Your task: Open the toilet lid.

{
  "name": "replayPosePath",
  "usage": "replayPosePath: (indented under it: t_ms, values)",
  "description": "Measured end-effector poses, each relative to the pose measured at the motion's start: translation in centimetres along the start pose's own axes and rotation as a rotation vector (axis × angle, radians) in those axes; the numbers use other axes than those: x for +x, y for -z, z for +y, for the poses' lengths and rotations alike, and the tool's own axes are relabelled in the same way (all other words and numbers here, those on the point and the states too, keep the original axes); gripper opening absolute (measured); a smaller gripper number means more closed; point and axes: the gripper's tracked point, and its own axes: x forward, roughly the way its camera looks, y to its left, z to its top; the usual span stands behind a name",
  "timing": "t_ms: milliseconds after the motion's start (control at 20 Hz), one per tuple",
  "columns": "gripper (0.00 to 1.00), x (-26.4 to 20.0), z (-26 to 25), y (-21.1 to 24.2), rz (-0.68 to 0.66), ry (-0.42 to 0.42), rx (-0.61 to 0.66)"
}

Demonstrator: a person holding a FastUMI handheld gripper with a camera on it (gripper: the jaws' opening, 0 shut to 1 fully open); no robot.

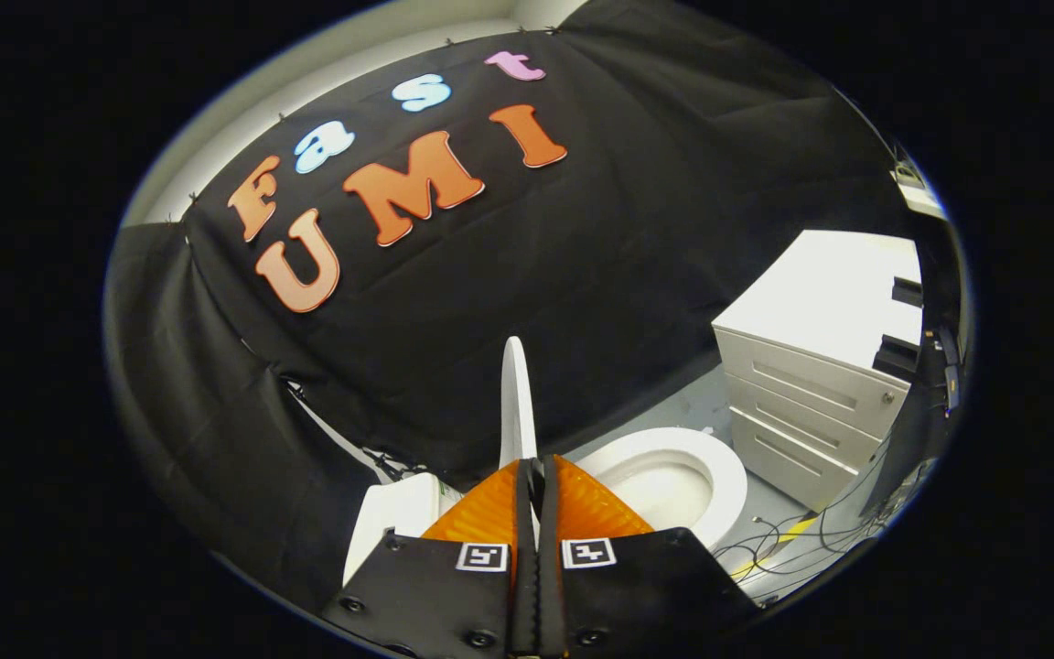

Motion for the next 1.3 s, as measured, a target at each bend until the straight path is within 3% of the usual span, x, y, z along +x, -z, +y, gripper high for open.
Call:
replayPosePath:
  t_ms: [950, 1300]
  values:
    - [0.08, -3.6, 18.9, 6.1, -0.018, -0.221, -0.25]
    - [0.08, -3.9, 23.3, 8.9, -0.006, -0.273, -0.327]
